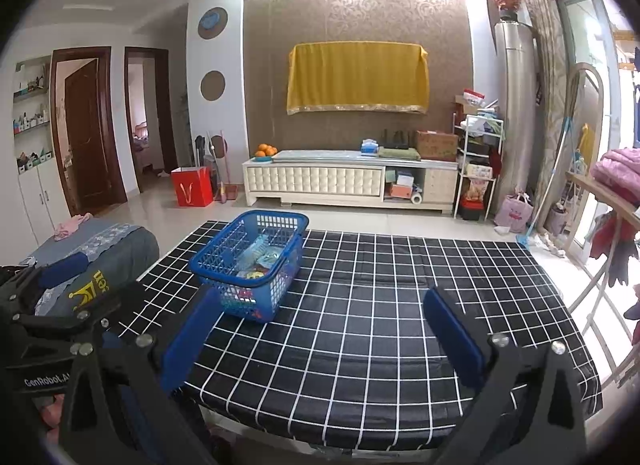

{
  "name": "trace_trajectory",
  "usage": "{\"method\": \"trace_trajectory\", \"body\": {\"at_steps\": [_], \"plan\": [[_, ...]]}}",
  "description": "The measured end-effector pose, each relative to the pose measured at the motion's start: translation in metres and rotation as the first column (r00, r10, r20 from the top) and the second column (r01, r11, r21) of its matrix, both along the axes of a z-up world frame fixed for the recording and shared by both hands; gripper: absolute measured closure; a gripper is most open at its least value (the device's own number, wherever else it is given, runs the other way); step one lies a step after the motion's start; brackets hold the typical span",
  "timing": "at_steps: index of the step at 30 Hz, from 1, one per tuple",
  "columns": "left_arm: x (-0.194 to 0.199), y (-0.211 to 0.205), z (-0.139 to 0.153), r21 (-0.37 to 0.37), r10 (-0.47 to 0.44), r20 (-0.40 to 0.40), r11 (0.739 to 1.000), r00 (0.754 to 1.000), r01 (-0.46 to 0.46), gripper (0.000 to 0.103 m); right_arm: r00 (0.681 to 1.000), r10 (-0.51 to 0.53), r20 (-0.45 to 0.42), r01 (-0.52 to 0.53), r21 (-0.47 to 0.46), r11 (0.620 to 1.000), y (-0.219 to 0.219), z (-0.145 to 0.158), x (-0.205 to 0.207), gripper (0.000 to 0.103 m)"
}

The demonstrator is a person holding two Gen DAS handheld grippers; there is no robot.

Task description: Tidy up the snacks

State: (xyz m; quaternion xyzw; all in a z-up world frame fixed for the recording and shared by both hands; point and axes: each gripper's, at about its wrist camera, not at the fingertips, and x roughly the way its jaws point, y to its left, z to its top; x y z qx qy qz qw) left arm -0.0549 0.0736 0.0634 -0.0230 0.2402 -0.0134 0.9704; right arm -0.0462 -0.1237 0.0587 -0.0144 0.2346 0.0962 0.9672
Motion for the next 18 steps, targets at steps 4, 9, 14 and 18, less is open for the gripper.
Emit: {"method": "trace_trajectory", "body": {"at_steps": [4,9,14,18], "plan": [[-0.0020,-0.0005,-0.0007,0.001,0.000,0.000,1.000,1.000,0.000,0.000,1.000,-0.002,0.000,0.002,-0.001,1.000,0.0003,-0.0004,-0.0009,0.000],[-0.0039,-0.0010,-0.0013,0.004,-0.003,-0.001,1.000,1.000,0.003,0.000,1.000,-0.004,-0.005,0.004,0.002,1.000,-0.0005,-0.0002,0.0008,0.000],[-0.0045,-0.0007,-0.0015,0.004,-0.006,-0.002,1.000,1.000,0.006,0.000,1.000,-0.004,-0.007,0.005,0.004,1.000,-0.0009,-0.0005,0.0004,0.000],[-0.0044,-0.0011,-0.0018,0.004,-0.011,-0.006,1.000,1.000,0.011,0.000,1.000,-0.007,-0.011,0.007,0.004,1.000,-0.0012,-0.0004,0.0013,0.000]]}}
